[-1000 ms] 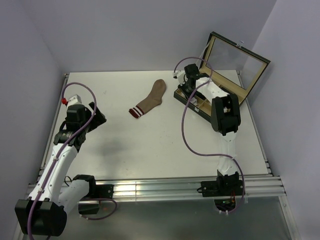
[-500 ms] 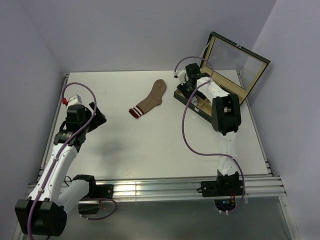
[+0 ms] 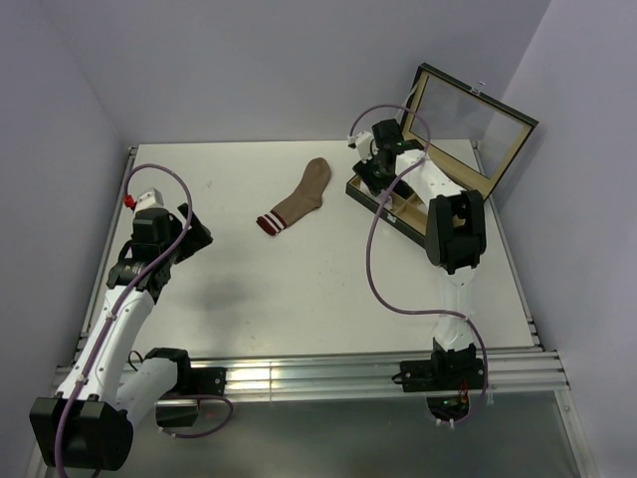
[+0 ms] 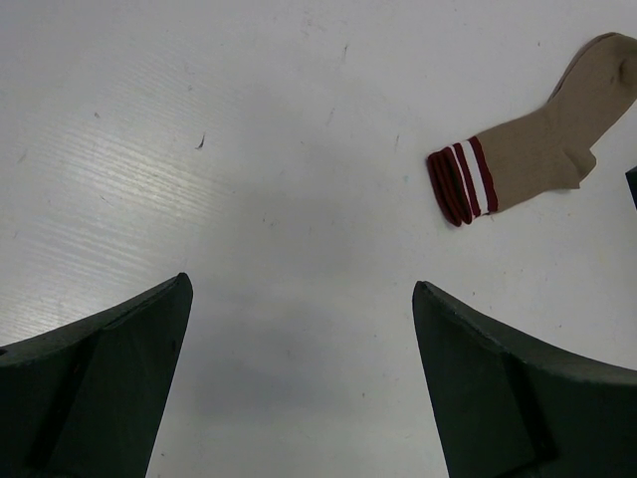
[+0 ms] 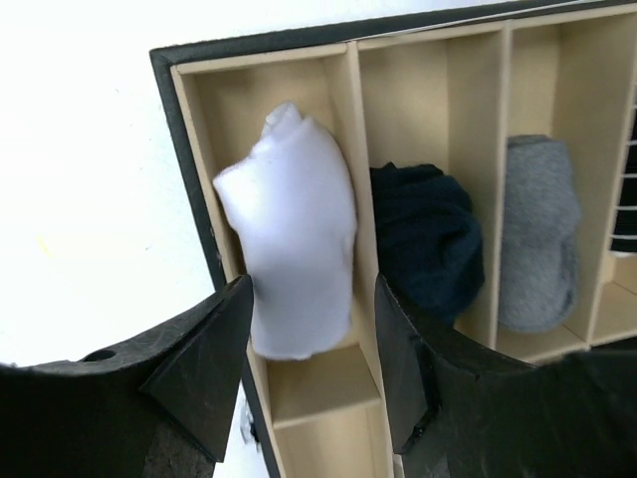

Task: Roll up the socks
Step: Place the sock in the storage box.

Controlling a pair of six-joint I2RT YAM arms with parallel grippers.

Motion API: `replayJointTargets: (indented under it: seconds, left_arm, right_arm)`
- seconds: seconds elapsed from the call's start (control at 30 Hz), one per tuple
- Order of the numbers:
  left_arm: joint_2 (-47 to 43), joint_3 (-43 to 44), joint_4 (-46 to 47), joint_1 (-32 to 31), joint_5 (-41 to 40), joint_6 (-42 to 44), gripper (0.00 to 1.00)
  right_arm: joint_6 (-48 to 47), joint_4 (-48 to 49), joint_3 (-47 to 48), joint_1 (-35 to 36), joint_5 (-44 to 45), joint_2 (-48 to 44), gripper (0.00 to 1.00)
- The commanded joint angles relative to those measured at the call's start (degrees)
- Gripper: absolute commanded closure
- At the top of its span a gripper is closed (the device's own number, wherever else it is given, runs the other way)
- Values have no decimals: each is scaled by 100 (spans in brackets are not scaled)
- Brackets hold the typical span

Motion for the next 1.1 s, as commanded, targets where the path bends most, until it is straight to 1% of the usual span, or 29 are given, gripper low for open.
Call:
replayJointTargets:
  seconds: [0.0, 0.17, 0.27, 0.3, 0.37, 0.4, 0.47, 0.5, 0.57, 0.77, 0.87, 0.97, 1.03, 1.07]
  left_arm:
    - [-79, -57, 115, 25, 87, 98, 3]
    - [-79, -66, 132, 25, 96, 98, 3]
    - [-79, -75, 132, 25, 105, 98, 3]
    - [-88, -66, 150, 25, 113, 98, 3]
    - [-79, -75, 141, 25, 122, 98, 3]
    - [-88, -75, 141, 25, 122, 89, 3]
    - [-88, -84, 150, 25, 140, 98, 3]
    - [-96, -84, 150, 25, 149, 98, 3]
    - [-96, -84, 150, 25, 157, 98, 3]
    - [-61, -119, 229, 25, 341, 124, 3]
    - [-70, -136, 308, 25, 482, 124, 4]
    - [-79, -163, 370, 25, 544, 133, 4]
    - [-88, -180, 413, 25, 623, 124, 4]
    - [-96, -180, 414, 25, 632, 124, 4]
  right_arm:
    - [95, -110, 33, 23, 16, -453, 41]
    - [226, 57, -63, 15, 26, -681, 42]
    - [367, 268, -169, -3, -115, -796, 51]
    - [446, 303, -152, -20, -133, -788, 57]
    - [508, 303, -108, -21, -194, -656, 63]
    - [552, 295, -64, -21, -194, -595, 69]
    - [561, 286, -37, -21, -125, -376, 72]
    - [587, 277, -54, -21, -98, -305, 78]
    - [613, 303, -98, -47, -115, -138, 81]
    - [728, 488, -345, -152, -273, -49, 83]
    - [798, 427, -249, -161, -177, -32, 83]
    - [920, 339, -160, -161, -194, -224, 83]
    - [1026, 329, -107, -152, -421, -627, 81]
    - [1192, 356, -142, -144, -510, -821, 73]
